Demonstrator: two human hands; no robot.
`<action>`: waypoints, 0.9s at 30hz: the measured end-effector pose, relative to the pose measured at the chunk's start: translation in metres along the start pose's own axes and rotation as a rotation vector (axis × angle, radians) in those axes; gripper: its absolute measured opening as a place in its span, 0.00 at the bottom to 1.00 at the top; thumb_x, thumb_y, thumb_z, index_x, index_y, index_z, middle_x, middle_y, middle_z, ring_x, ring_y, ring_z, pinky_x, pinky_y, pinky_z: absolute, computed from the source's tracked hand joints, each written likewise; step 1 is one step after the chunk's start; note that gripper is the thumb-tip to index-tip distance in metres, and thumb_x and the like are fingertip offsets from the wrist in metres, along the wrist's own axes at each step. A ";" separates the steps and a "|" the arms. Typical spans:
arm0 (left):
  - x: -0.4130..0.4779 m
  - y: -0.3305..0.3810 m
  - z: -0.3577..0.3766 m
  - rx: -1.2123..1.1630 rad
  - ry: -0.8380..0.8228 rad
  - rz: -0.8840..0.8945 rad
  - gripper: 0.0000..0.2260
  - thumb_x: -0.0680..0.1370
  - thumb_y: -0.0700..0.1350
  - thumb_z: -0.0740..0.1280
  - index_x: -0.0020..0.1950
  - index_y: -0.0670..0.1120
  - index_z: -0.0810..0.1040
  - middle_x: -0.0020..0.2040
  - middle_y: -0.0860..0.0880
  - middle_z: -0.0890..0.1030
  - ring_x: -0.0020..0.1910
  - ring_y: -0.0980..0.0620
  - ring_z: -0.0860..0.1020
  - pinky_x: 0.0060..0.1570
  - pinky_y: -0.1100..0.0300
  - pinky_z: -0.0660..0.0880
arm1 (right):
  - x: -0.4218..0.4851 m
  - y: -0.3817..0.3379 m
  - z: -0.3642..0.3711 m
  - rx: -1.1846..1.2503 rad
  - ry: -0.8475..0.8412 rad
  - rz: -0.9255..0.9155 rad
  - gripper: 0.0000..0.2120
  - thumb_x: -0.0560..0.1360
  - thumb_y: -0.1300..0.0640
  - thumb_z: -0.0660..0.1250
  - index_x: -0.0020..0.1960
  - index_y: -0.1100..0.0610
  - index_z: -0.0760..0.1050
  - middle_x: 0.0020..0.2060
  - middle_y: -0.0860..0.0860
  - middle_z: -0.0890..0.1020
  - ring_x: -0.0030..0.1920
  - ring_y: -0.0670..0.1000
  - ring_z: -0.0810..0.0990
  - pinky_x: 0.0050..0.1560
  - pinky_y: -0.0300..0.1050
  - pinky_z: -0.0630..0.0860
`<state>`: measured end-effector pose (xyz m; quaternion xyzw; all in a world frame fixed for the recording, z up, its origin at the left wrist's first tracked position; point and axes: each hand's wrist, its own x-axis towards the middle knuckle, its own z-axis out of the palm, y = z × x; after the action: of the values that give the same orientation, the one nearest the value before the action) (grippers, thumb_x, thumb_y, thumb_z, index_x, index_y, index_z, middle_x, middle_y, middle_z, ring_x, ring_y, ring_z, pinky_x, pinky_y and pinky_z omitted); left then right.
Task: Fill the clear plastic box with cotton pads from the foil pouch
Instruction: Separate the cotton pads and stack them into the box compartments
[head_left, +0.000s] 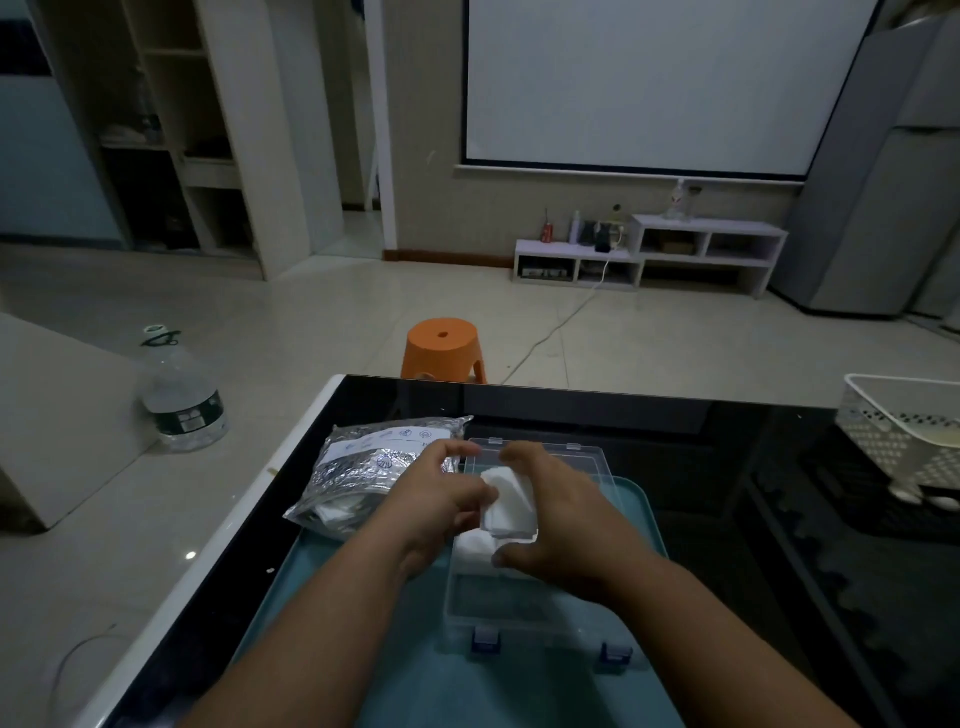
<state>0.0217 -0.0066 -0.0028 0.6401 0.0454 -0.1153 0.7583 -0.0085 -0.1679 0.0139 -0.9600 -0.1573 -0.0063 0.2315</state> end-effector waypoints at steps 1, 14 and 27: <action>0.000 0.000 0.000 -0.002 -0.025 -0.014 0.21 0.71 0.28 0.67 0.60 0.46 0.73 0.43 0.37 0.80 0.38 0.43 0.81 0.44 0.52 0.79 | 0.001 0.000 0.001 -0.020 -0.006 0.004 0.40 0.65 0.45 0.77 0.66 0.37 0.53 0.66 0.46 0.71 0.62 0.51 0.71 0.63 0.49 0.73; 0.001 -0.012 0.012 -0.278 -0.216 -0.299 0.33 0.73 0.67 0.61 0.61 0.40 0.78 0.52 0.39 0.83 0.47 0.43 0.82 0.47 0.49 0.79 | 0.002 0.001 0.000 0.075 0.074 0.054 0.20 0.65 0.44 0.74 0.46 0.42 0.63 0.50 0.42 0.72 0.53 0.49 0.71 0.52 0.49 0.77; -0.005 -0.012 0.014 -0.402 -0.372 -0.236 0.14 0.70 0.35 0.66 0.55 0.37 0.74 0.38 0.40 0.80 0.31 0.48 0.80 0.28 0.61 0.77 | 0.005 -0.002 0.003 0.356 0.009 0.067 0.57 0.55 0.36 0.76 0.73 0.30 0.43 0.72 0.42 0.67 0.71 0.54 0.67 0.67 0.59 0.71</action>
<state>0.0129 -0.0217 -0.0112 0.4351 0.0017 -0.3067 0.8465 -0.0051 -0.1634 0.0129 -0.9086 -0.1229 0.0250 0.3985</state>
